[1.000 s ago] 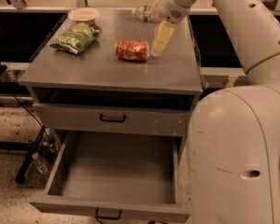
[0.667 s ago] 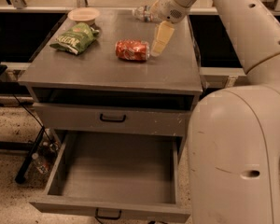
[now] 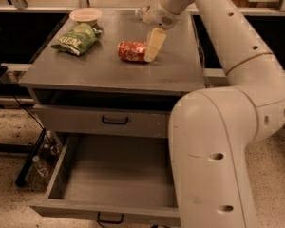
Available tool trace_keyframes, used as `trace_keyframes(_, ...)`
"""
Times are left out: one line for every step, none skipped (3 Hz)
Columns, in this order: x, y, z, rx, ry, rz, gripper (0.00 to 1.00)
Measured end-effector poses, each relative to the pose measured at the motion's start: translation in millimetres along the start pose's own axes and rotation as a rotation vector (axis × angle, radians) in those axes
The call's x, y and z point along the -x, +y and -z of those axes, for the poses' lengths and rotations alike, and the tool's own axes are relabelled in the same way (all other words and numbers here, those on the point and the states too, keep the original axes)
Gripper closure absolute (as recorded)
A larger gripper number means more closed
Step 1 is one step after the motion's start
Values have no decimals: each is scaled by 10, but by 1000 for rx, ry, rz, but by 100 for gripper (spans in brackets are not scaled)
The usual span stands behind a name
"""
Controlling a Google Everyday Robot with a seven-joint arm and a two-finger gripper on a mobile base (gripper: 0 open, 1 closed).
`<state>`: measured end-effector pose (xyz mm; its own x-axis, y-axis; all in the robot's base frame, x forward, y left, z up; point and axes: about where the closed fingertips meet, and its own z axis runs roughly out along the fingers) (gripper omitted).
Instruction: Place coke can into middle drawer
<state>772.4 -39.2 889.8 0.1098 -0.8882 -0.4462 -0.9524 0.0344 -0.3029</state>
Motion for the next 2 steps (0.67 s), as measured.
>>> trace_keyframes(40, -32, -326, 48, -11, -2, 0)
trace_keyframes(41, -32, -327, 48, -11, -2, 0)
